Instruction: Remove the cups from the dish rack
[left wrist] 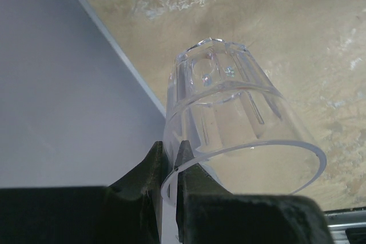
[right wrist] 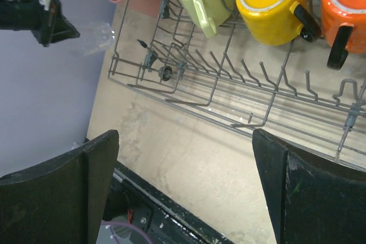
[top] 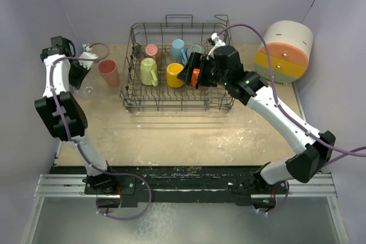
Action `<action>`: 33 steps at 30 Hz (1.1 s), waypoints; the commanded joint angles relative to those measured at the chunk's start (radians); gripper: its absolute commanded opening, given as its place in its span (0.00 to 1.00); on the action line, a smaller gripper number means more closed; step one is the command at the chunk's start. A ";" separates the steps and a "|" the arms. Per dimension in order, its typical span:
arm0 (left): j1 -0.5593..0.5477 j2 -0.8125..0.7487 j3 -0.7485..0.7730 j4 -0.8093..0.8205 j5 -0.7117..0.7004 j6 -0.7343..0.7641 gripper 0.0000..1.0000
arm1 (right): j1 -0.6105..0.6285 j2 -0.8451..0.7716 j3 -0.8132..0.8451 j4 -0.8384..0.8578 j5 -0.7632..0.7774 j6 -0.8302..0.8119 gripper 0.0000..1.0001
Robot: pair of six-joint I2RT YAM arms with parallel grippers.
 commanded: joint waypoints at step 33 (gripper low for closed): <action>-0.056 0.531 0.530 -0.059 0.071 -0.248 0.40 | -0.032 0.037 0.107 -0.049 0.058 -0.095 1.00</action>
